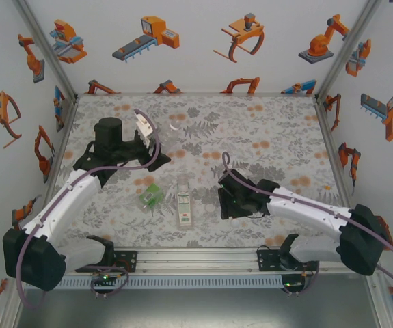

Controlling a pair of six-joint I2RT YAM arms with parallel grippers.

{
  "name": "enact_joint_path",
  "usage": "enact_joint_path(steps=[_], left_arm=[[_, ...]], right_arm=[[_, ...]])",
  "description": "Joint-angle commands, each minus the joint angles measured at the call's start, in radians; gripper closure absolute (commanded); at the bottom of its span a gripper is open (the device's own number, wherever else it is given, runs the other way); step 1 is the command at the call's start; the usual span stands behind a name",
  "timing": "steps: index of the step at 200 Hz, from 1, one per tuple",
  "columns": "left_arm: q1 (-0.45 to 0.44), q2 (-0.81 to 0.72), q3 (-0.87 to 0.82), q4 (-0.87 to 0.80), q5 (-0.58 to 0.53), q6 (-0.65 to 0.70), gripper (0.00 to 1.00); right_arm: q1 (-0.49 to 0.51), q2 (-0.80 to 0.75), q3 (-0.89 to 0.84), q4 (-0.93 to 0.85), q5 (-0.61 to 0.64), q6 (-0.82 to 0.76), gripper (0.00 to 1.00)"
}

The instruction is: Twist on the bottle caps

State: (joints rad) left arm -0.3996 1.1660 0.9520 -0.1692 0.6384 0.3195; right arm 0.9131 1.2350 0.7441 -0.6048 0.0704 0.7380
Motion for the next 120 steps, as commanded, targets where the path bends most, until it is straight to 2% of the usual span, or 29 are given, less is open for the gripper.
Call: enact_joint_path(steps=[1, 58, 120], left_arm=[[-0.018, -0.027, 0.014, -0.019, -0.006, 0.030, 1.00], [-0.026, -0.033, 0.015, -0.022, -0.031, 0.026, 1.00], [-0.039, -0.025, 0.014, -0.023, -0.036, 0.019, 1.00]], right_arm=[[0.006, 0.011, 0.029, -0.054, 0.053, 0.045, 0.49], [0.007, -0.080, -0.061, -0.065, 0.053, 0.133, 0.49], [0.023, -0.117, -0.117, -0.071, 0.055, 0.185, 0.55]])
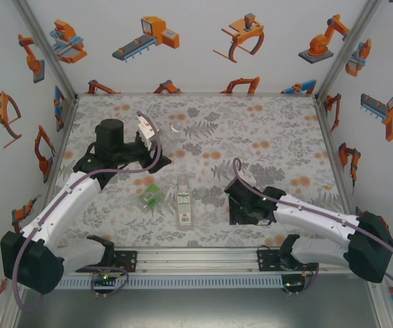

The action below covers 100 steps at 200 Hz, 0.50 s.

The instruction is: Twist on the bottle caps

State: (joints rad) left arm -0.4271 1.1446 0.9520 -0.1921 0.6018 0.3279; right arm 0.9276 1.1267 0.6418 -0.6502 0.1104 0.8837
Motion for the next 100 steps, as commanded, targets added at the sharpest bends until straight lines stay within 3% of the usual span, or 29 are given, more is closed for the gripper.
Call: enact_joint_path(steps=[1, 100], left_arm=[[-0.012, -0.003, 0.015, -0.001, 0.001, 0.011, 1.00], [-0.039, 0.022, 0.028, -0.025, -0.007, 0.025, 1.00]], right_arm=[[0.010, -0.009, -0.014, -0.025, 0.014, 0.039, 0.55], [0.014, 0.046, 0.003, 0.021, 0.015, 0.012, 0.56]])
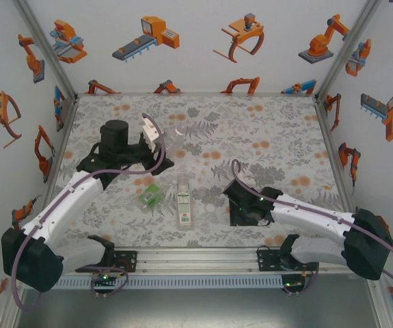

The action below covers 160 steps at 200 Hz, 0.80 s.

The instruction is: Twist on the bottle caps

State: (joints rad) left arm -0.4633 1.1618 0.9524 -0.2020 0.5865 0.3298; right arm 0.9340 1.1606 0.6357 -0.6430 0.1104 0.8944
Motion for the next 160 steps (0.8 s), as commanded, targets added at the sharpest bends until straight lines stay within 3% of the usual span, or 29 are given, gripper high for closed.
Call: enact_joint_path(steps=[1, 160], left_arm=[[-0.003, 0.004, 0.029, -0.016, 0.009, 0.023, 1.00], [-0.003, 0.003, 0.040, -0.045, -0.005, 0.053, 1.00]], right_arm=[[0.008, 0.013, 0.010, 0.015, 0.015, 0.001, 0.56], [0.008, 0.078, 0.067, 0.019, 0.045, -0.040, 0.57]])
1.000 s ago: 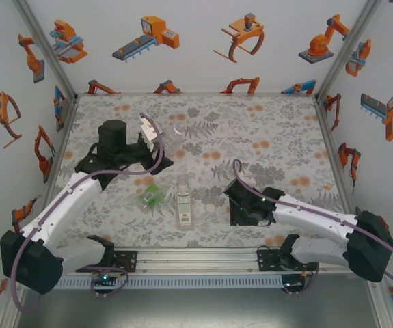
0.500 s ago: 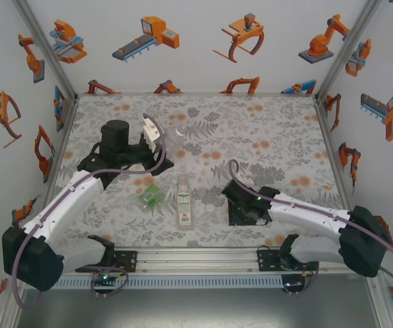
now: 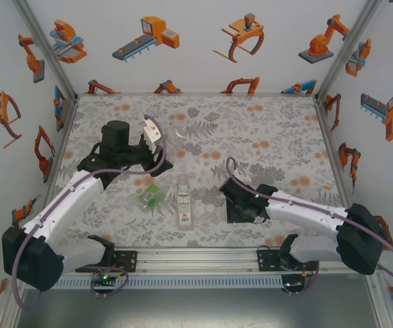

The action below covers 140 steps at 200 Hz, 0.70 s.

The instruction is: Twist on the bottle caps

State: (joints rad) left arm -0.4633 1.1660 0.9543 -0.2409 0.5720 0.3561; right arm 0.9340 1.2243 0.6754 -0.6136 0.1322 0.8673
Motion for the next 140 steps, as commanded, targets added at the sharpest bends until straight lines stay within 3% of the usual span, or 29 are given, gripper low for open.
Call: enact_joint_path(steps=[1, 140], left_arm=[[-0.003, -0.001, 0.038, -0.006, 0.010, 0.026, 1.00], [-0.003, 0.012, 0.043, -0.009, 0.016, 0.024, 1.00]], right_arm=[[0.008, 0.015, 0.027, -0.010, 0.023, -0.013, 0.57], [0.008, 0.059, 0.013, 0.005, 0.005, -0.009, 0.54]])
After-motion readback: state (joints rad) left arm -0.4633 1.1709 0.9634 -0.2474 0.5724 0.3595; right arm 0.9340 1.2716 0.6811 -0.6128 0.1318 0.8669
